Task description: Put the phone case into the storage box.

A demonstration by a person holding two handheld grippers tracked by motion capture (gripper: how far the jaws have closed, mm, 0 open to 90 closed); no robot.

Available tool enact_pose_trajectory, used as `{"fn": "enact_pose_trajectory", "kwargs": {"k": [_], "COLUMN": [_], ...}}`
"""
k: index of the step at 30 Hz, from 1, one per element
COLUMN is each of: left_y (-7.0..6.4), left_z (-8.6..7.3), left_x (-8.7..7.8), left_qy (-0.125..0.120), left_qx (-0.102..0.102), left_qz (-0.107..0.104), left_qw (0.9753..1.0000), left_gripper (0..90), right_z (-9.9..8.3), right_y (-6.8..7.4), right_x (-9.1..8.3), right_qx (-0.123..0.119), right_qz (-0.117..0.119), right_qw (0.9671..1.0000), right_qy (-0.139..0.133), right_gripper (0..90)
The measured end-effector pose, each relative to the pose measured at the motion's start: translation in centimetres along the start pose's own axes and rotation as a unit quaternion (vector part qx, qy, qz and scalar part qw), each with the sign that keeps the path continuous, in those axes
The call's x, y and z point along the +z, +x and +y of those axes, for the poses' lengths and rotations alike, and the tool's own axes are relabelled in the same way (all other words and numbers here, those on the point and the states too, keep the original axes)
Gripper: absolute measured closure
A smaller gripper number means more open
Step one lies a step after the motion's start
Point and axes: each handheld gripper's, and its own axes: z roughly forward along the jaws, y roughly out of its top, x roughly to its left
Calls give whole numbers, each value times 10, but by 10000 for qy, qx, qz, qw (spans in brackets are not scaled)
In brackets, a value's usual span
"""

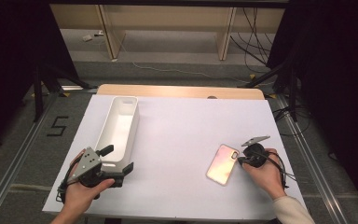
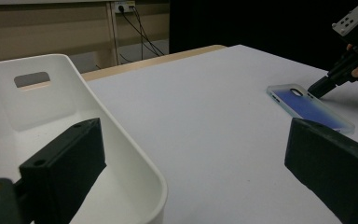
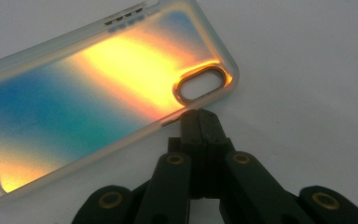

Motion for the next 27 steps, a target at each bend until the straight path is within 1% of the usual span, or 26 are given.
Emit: {"fn": "enact_pose_trajectory", "kwargs": {"k": [1, 2, 3, 4, 5, 6, 7, 8, 9, 10, 11, 12, 13, 14, 15, 16, 19, 22, 25, 26, 27], "left_y": [0, 0, 0, 1, 0, 0, 0, 1, 1, 1, 1, 1, 1, 1, 0, 1, 1, 1, 0, 1, 1], "left_z": [0, 0, 0, 0, -1, -1, -1, -1, -1, -1, -1, -1, -1, -1, -1, -1, -1, -1, -1, -1, -1], "left_x": [0, 0, 0, 0, 0, 0, 0, 1, 1, 0, 0, 0, 1, 1, 1, 1, 1, 1, 1, 0, 0], "left_qy": [4, 6, 11, 22, 21, 18, 18, 8, 8, 5, 6, 6, 10, 10, 10, -14, -1, -1, 7, 11, 11], "left_qx": [-1, -2, -2, 0, -18, -23, -23, -23, -23, -29, -29, -29, -22, -22, -30, -35, -39, -43, -79, -26, -26], "left_qz": [0, -4, -9, -23, -30, -31, -31, -33, -33, -31, -28, -28, -32, -32, -37, -63, -40, -44, -54, -45, -45], "left_qw": [10000, 10000, 10000, 10000, 10000, 10000, 10000, 10000, 10000, 10000, 10000, 10000, 10000, 10000, 10000, 10000, 10000, 10000, 10000, 10000, 10000], "left_gripper": [41, 41, 42, 42, 42, 42, 42, 42, 42, 42, 42, 42, 42, 42, 42, 42, 42, 43, 43, 43, 43], "right_z": [2, 2, 3, 4, 5, 6, 7, 8, 8, 10, 11, 12, 13, 14, 14, 15, 16, 16, 16, 16, 16], "right_y": [0, 1, 3, 1, 2, 3, 4, 3, 3, 4, 3, 4, 4, 5, 7, 5, 4, 5, 5, 5, 5], "right_x": [3, 2, 2, 4, 4, 4, 4, 5, 5, 7, 7, 8, 8, 8, 8, 9, 10, 10, 10, 10, 10], "right_qx": [-32, 7, 111, -89, -101, -62, -39, -140, -140, -133, -230, -157, -188, -170, -40, -177, -187, -125, -169, -136, -94], "right_qz": [-18, -12, 0, -12, -12, -1, -11, -11, -11, -23, -22, -1, -11, -14, -1, -5, 11, -10, -5, 8, 12], "right_qw": [9999, 10000, 9999, 9999, 9999, 10000, 10000, 9999, 9999, 9999, 9997, 9998, 9997, 9998, 10000, 9998, 9998, 9999, 9998, 9999, 9999], "right_qy": [-127, -55, -48, -104, -106, -46, -46, -33, -33, -96, -71, -123, -121, -47, -67, -107, -93, -90, -73, -79, -101], "right_gripper": [900, 900, 900, 900, 900, 900, 900, 900, 900, 900, 900, 900, 900, 900, 900, 900, 900, 900, 900, 900, 900]}}
